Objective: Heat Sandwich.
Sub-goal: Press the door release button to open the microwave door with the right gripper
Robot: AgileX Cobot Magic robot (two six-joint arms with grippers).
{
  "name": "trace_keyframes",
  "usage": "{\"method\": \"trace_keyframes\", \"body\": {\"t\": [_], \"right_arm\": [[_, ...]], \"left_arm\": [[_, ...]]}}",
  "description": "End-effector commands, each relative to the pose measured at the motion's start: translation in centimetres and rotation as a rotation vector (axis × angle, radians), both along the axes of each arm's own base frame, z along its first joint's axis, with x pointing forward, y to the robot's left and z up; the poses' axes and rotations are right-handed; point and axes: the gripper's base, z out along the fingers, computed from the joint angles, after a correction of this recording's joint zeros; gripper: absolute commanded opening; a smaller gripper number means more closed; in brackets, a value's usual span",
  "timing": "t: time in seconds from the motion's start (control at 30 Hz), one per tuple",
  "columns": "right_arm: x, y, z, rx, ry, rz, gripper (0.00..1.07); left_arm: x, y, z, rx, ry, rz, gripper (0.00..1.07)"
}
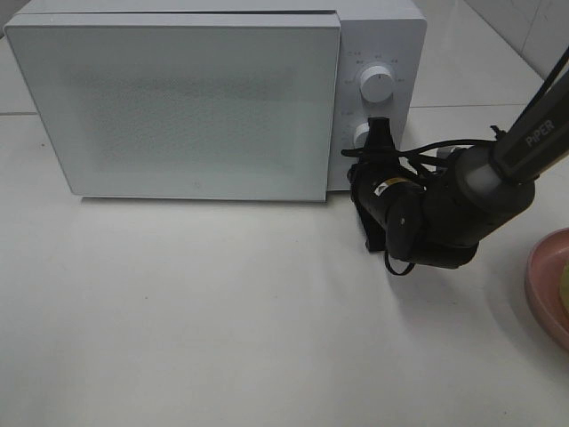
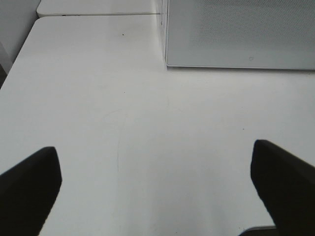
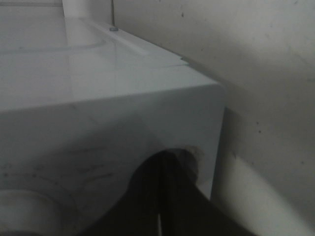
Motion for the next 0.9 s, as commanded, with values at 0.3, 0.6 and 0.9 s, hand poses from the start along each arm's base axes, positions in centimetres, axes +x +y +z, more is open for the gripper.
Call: {"method": "trace_keyframes", "body": {"t": [0.3, 0.6, 0.9], "right_arm": [[3.0, -0.9, 3.9, -0.003, -0.289, -0.053, 0.01], [2.2, -0.6, 3.4, 0.006, -0.184, -0.029, 0.01], [0.1, -0.4, 2.3, 0.036, -0.049, -0.012, 0.01]], "left_arm": [[-0.4, 0.0, -0.1, -0.005, -0.025, 0.001, 1.01], [-0.4, 0.0, -0.1, -0.005, -0.025, 0.001, 1.01], [-0.4, 0.0, -0.1, -0.005, -0.025, 0.001, 1.01]]}}
